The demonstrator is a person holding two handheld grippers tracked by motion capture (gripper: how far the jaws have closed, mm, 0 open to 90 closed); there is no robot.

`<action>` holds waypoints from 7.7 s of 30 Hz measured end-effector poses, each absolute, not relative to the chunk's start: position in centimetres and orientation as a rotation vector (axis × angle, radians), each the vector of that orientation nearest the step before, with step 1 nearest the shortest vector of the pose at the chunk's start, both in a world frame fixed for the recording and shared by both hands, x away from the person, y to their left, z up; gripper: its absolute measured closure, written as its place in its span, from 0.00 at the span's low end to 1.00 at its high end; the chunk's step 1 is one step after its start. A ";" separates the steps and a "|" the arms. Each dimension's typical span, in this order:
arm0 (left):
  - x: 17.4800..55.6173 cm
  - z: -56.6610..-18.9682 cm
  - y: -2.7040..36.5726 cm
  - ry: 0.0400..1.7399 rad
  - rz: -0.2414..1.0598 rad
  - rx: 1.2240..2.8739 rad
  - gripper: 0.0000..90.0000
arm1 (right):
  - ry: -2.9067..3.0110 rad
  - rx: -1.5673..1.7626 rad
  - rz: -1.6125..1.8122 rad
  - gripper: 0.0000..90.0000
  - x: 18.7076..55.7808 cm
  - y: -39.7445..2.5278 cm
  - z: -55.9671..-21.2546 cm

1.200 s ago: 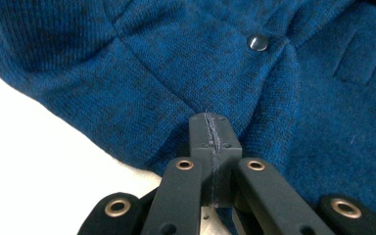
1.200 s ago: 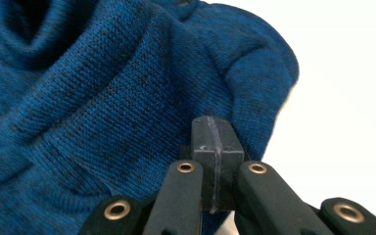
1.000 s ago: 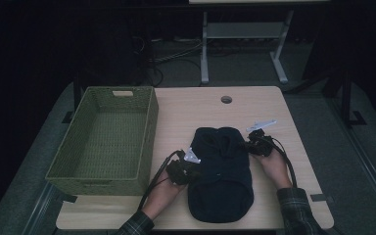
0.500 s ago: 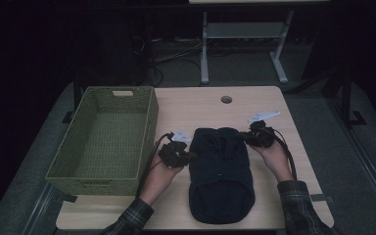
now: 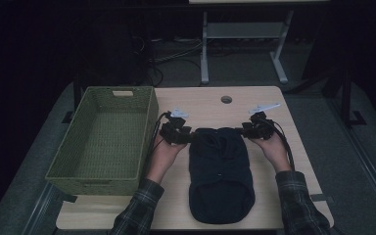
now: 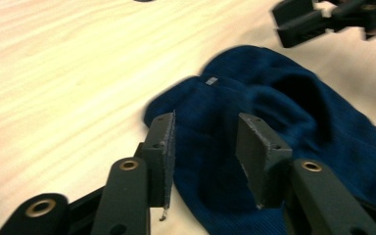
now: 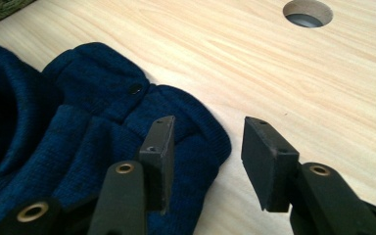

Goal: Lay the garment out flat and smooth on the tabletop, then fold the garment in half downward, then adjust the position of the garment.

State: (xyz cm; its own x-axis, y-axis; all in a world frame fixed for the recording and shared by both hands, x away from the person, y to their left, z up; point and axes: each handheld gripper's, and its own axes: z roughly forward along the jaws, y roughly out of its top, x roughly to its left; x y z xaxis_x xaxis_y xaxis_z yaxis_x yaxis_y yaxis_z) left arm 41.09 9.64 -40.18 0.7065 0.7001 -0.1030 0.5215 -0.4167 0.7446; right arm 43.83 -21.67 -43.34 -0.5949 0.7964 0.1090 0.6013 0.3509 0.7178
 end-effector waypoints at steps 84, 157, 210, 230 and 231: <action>47.4 -40.8 8.2 0.907 0.315 2.108 0.87 | 2.339 1.169 0.971 0.94 46.4 -19.1 -40.7; 34.9 -40.0 10.2 0.667 0.241 2.118 0.82 | 2.333 1.013 1.270 0.90 33.1 -20.9 -41.4; 37.3 -39.6 8.7 0.673 0.217 2.126 0.91 | 2.418 1.009 1.308 0.99 30.2 -21.4 -40.8; 36.1 -43.7 8.1 0.700 0.154 2.265 0.90 | 2.546 1.032 1.227 1.00 27.0 -19.9 -44.8; 36.1 -43.9 8.0 0.700 0.158 2.276 0.90 | 2.547 1.040 1.226 1.00 26.9 -19.9 -45.0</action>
